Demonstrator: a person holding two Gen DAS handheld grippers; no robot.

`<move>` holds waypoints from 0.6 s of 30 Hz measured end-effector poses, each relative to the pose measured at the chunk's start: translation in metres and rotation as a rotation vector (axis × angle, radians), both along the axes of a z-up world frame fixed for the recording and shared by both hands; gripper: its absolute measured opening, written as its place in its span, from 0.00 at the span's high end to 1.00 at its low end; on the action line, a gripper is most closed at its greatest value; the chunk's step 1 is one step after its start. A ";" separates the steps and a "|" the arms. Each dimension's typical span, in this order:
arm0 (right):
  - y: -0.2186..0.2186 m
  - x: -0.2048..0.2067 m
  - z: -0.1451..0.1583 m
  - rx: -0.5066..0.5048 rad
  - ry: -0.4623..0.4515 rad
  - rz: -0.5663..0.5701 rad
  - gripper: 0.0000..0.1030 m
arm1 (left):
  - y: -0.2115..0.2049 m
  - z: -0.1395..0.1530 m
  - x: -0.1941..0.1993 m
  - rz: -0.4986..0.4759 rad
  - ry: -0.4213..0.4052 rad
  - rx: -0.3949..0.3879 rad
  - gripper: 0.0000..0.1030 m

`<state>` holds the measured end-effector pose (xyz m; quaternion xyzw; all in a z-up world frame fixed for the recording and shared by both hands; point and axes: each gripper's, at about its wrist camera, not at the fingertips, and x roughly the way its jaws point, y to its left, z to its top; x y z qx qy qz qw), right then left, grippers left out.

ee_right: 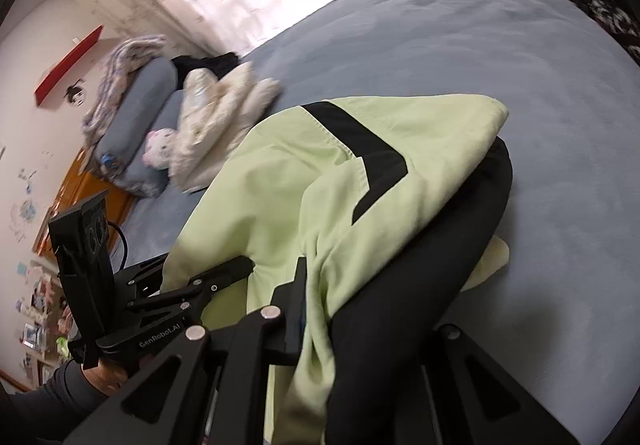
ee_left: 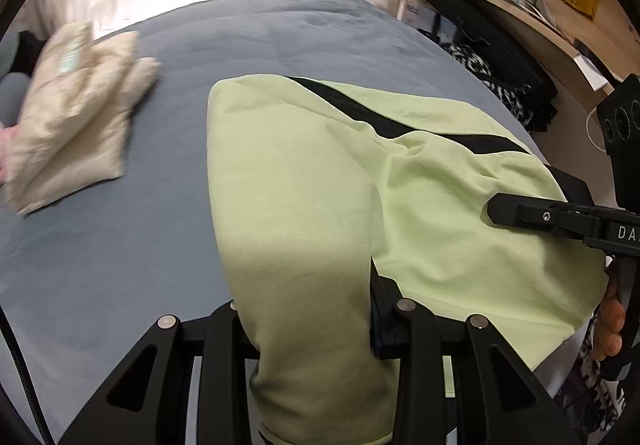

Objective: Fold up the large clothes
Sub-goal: 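Grasp the folded bundle with both tools and lift it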

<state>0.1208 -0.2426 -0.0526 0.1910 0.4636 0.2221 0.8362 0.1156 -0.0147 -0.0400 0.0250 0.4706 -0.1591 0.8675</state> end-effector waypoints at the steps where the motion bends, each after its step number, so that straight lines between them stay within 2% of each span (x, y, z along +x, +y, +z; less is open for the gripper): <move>1: 0.015 -0.001 0.005 0.003 -0.005 0.017 0.89 | 0.014 0.006 -0.005 0.015 -0.005 0.000 0.69; 6: 0.088 -0.002 0.031 0.011 -0.048 0.109 0.89 | 0.087 0.035 -0.027 0.091 -0.041 0.009 0.69; 11: 0.173 0.006 0.066 0.035 -0.109 0.202 0.89 | 0.168 0.077 -0.036 0.180 -0.095 0.027 0.69; 15: 0.230 0.019 0.098 0.045 -0.171 0.252 0.89 | 0.226 0.115 -0.022 0.224 -0.148 0.051 0.69; 18: 0.269 0.047 0.123 0.057 -0.217 0.271 0.89 | 0.262 0.142 0.003 0.237 -0.208 0.091 0.69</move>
